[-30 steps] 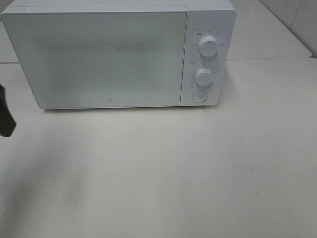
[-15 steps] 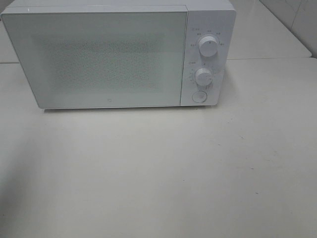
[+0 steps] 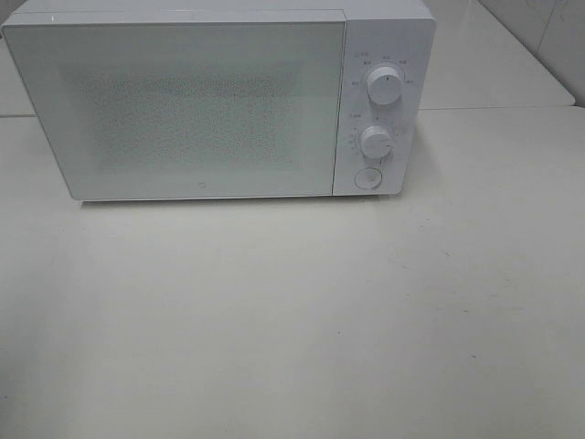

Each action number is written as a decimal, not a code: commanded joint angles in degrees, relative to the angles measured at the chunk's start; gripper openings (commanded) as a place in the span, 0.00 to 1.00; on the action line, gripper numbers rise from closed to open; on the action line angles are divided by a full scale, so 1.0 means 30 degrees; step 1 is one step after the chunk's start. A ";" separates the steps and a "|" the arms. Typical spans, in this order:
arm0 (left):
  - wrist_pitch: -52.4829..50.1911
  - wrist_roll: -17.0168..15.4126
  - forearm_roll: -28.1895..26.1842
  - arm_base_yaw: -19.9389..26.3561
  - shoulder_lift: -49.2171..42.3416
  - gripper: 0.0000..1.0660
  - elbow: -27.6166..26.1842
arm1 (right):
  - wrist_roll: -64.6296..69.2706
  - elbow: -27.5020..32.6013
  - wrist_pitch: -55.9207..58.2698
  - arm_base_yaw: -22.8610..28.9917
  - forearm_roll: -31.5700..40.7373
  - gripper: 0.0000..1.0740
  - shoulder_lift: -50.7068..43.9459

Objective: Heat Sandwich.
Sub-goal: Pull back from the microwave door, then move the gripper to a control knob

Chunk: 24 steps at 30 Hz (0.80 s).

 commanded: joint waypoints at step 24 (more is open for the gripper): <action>-0.0248 0.0573 -0.0630 0.0000 -0.5481 0.94 0.1184 | 0.0000 0.0057 -0.0095 -0.0038 0.0038 0.71 -0.0516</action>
